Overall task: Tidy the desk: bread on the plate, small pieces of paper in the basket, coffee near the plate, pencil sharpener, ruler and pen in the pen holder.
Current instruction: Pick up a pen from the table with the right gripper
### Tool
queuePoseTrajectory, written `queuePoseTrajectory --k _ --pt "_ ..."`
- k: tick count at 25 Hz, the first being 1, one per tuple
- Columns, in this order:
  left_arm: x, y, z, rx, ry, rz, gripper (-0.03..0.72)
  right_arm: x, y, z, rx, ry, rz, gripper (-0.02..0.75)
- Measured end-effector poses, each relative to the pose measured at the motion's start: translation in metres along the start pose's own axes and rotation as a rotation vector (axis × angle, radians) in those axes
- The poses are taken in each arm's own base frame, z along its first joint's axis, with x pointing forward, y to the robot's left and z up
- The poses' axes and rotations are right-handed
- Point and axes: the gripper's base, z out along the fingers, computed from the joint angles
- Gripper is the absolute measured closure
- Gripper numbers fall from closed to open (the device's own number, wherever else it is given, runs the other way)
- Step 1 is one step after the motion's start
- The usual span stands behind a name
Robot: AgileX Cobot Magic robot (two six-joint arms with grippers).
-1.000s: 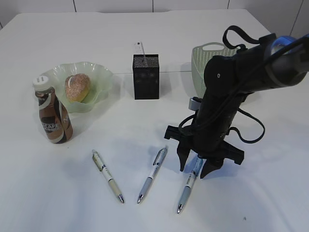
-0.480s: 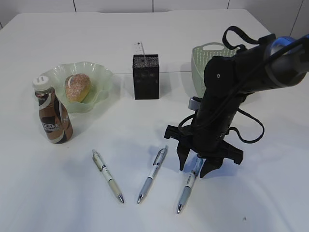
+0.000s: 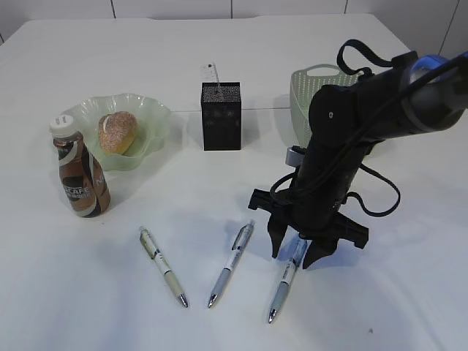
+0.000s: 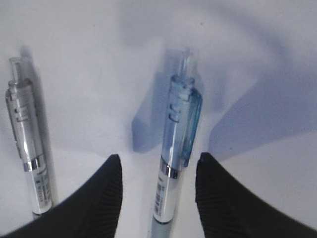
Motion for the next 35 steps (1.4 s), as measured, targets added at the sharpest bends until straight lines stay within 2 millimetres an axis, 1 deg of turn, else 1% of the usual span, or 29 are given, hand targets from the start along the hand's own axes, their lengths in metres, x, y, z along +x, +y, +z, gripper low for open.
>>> queuePoseTrajectory --k 5,19,28,29,30,31,33,35 --pt "0.0 0.0 0.0 0.001 0.0 -0.001 0.34 0.0 0.0 0.0 0.003 -0.001 -0.002 0.351" --pt "0.001 0.0 0.0 0.001 0.009 -0.001 0.34 -0.001 -0.002 0.01 0.022 0.015 0.006 0.351" --pt "0.001 0.0 0.0 0.0 0.011 0.0 0.34 -0.002 -0.001 0.01 0.019 0.012 0.006 0.36" --pt "0.001 0.0 0.0 0.0 0.011 0.0 0.34 -0.002 -0.002 0.011 0.022 0.014 0.007 0.401" --pt "0.001 0.0 0.0 0.0 0.012 0.0 0.34 -0.002 -0.002 0.011 0.022 0.014 0.007 0.401" --pt "0.001 0.0 0.0 0.0 0.012 0.0 0.34 -0.002 -0.001 0.012 0.022 0.014 0.007 0.451" --pt "0.001 0.0 0.0 0.0 0.014 0.0 0.34 -0.002 -0.001 0.012 0.022 0.015 0.007 0.481" --pt "0.001 0.0 0.0 0.0 0.014 0.0 0.34 -0.002 -0.001 0.012 0.022 0.015 0.007 0.481"
